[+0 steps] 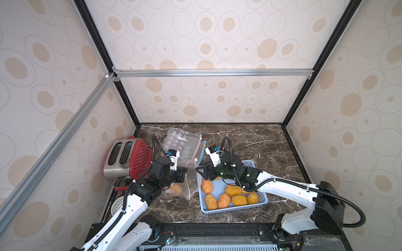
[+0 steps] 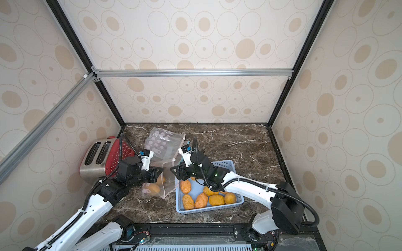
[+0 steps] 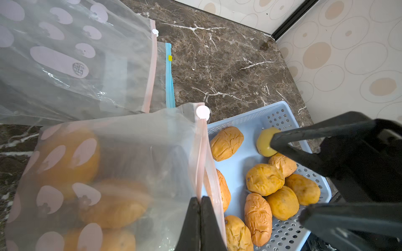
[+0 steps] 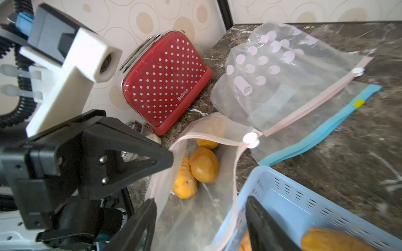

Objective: Put the potatoes into a zipper bag and zip it
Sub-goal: Place the potato into the zipper food storage bag, then pick up the potato from the basket.

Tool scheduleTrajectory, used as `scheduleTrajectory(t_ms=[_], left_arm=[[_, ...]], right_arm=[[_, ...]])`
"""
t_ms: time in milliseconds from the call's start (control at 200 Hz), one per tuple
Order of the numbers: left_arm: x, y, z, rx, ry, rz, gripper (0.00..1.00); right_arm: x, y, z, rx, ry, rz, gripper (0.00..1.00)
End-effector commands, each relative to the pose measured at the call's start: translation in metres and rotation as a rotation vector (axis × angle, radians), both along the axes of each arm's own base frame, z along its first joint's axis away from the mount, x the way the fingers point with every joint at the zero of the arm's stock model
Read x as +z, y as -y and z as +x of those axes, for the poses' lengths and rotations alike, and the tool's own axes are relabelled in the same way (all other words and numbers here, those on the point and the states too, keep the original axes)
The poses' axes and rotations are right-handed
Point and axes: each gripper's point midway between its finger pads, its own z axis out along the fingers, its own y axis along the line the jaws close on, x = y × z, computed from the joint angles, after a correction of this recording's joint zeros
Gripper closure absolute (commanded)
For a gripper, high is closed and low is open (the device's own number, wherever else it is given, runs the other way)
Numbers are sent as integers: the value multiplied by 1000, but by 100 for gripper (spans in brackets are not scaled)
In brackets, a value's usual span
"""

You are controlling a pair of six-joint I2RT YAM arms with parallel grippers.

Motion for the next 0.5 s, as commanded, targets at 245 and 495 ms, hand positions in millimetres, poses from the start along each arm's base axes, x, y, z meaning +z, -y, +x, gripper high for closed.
scheduleTrajectory(t_ms=[245, 495], left_arm=[[16, -2, 3, 4, 62, -8, 100], [9, -4, 4, 7, 61, 14, 100]], right_arm=[[-33, 115, -13, -211, -1, -334, 31], [-69, 161, -40, -193, -195, -591, 30]])
